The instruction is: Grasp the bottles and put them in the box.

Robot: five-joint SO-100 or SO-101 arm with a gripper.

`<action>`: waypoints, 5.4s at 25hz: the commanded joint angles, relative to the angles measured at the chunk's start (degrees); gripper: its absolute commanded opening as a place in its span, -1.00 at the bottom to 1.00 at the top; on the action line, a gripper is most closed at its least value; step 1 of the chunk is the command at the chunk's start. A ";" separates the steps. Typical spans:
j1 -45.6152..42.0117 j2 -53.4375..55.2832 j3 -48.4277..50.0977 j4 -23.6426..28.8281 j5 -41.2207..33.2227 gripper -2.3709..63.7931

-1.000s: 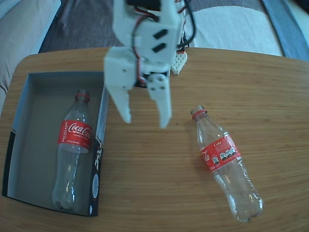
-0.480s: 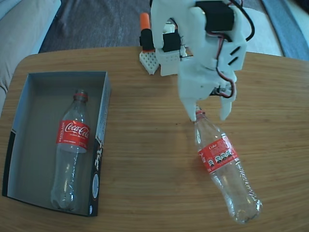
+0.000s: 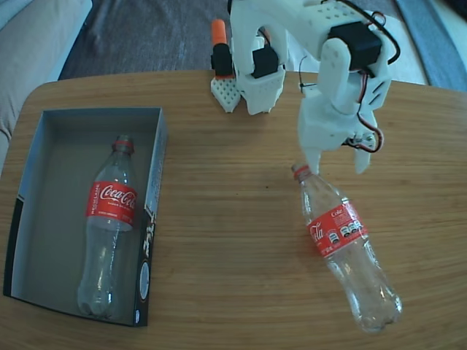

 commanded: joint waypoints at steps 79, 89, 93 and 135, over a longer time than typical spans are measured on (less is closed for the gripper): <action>5.27 -11.87 15.82 -18.02 -20.39 0.38; 6.68 -12.30 16.44 -18.02 -20.39 -0.16; 8.44 -12.22 16.44 -18.02 -20.83 -0.69; 52.12 -11.16 -30.23 -3.78 -21.62 -0.94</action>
